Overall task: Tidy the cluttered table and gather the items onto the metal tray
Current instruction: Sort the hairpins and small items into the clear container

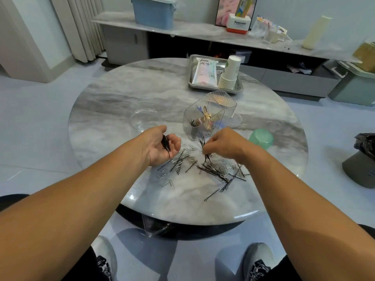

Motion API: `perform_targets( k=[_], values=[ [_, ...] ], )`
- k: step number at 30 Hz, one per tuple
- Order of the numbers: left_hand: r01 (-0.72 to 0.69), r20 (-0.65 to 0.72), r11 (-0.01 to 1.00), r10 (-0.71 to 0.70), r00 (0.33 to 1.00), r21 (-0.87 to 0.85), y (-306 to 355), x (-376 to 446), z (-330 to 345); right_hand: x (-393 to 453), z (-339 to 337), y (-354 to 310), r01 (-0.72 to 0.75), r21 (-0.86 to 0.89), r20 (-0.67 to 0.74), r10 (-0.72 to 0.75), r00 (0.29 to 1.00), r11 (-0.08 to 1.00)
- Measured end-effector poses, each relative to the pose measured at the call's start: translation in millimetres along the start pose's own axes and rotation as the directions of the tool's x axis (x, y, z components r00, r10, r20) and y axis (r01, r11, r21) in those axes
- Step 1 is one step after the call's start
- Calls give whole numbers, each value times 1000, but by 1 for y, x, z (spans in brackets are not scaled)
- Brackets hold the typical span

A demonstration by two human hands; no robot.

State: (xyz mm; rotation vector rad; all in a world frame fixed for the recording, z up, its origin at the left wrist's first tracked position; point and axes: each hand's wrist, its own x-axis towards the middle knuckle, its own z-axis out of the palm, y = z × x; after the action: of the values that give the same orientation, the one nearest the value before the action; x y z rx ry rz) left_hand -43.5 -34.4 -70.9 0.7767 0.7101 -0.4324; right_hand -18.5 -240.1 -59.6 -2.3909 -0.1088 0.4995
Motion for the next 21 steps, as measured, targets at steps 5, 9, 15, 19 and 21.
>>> perform_targets(
  k=[5,9,15,19,21],
  values=[
    [-31,22,999,30,999,32,-12,0,9,1,-12,-1,-136,262,36,131,991,955],
    [-41,34,998,39,999,53,-17,-2,16,1,-8,-7,-179,470,101,149,984,864],
    [-24,115,995,12,993,97,-27,-6,24,-3,7,-22,-108,447,73,84,994,888],
    [-33,121,992,18,992,124,-30,-8,26,-3,20,-29,-24,372,-23,34,999,928],
    [-49,149,987,26,989,155,-31,-9,26,-3,22,-31,-16,383,-58,41,997,923]
  ],
)
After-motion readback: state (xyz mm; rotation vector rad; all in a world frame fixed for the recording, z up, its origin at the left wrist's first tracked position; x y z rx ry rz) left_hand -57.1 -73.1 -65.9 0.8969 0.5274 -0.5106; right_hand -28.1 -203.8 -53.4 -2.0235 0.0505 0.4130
